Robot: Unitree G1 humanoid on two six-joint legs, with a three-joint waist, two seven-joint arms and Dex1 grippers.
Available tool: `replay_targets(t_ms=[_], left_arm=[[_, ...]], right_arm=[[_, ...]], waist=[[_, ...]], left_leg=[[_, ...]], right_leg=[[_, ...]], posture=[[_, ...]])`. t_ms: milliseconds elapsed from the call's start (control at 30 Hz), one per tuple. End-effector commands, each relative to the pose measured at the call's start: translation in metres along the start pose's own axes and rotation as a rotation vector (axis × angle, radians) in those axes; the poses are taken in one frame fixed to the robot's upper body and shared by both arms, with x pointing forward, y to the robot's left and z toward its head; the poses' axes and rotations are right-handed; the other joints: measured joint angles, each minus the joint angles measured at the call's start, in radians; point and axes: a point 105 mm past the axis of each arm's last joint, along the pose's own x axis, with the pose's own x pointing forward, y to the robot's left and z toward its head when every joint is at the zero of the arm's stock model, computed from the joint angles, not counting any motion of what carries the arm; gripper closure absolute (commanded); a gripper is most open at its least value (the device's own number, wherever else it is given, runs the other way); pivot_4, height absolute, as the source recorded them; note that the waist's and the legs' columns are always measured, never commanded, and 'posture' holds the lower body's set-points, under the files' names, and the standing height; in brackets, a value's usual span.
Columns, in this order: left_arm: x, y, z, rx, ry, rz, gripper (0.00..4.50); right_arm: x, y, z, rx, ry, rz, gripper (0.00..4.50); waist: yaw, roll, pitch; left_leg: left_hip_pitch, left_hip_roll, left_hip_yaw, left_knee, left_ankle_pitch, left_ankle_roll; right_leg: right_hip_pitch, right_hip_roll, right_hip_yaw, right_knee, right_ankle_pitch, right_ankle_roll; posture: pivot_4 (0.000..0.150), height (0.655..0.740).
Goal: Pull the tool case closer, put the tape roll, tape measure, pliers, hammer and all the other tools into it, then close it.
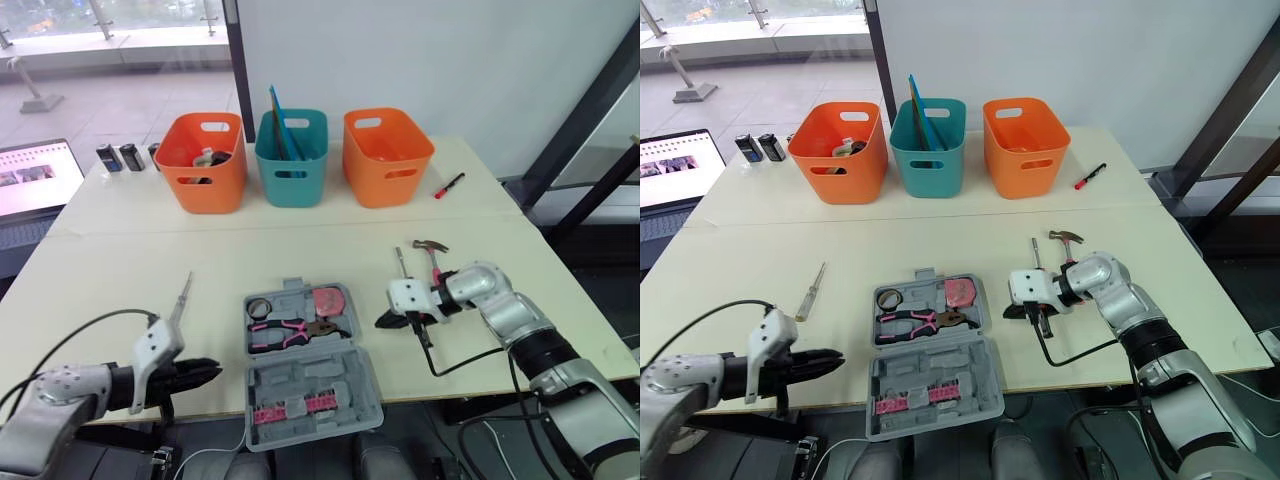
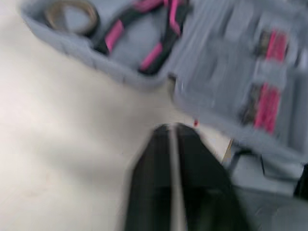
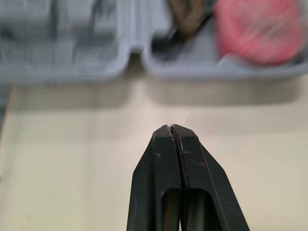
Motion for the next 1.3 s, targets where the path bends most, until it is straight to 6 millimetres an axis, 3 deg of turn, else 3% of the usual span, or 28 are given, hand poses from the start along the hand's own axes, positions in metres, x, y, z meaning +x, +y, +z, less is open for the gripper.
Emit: replay_targets(t_ms=[33, 400, 667, 1100, 1300], left_arm=[[0.013, 0.006, 0.0, 0.059, -0.011, 0.016, 4.43], [0.049, -0.006, 0.011, 0.074, -0.056, -0.062, 4.43], [0.071, 0.0, 0.034, 0.106, -0.124, -0.058, 4.43], [0.091, 0.025, 0.047, 0.131, -0.111, -0.02, 4.43], [0.095, 0.041, 0.055, 0.187, -0.09, 0.01, 4.43]], right_arm=[[0.006, -0.005, 0.002, -0.052, 0.002, -0.01, 4.5], [0.025, 0.008, 0.025, -0.058, -0.124, 0.032, 4.5], [0.034, 0.017, 0.038, -0.077, -0.167, 0.051, 4.5], [0.028, -0.026, 0.024, 0.016, -0.114, -0.1, 4.5], [0.033, -0.034, 0.024, 0.012, -0.098, -0.102, 4.5]], waist=[[0.0, 0.0, 0.0], [0.003, 0.0, 0.0], [0.016, 0.0, 0.0], [0.027, 0.0, 0.0], [0.024, 0.0, 0.0]], left_leg=[[0.0, 0.0, 0.0, 0.0, 0.0, 0.0], [0.001, 0.0, -0.001, 0.0, 0.0, 0.0], [0.001, 0.0, -0.001, 0.001, 0.0, 0.0], [0.002, -0.001, -0.001, 0.003, 0.0, 0.0], [0.002, -0.001, -0.001, 0.003, 0.0, 0.0]], right_leg=[[0.0, 0.0, 0.0, 0.0, 0.0, 0.0], [0.002, 0.0, 0.0, 0.001, 0.0, 0.001], [0.002, 0.0, 0.0, 0.0, 0.0, 0.001], [0.005, 0.0, 0.0, 0.0, 0.001, 0.001], [0.005, 0.0, 0.0, 0.0, 0.001, 0.001]], posture=[[0.15, 0.7344], [0.15, 0.7344], [0.15, 0.7344], [0.15, 0.7344], [0.15, 0.7344]])
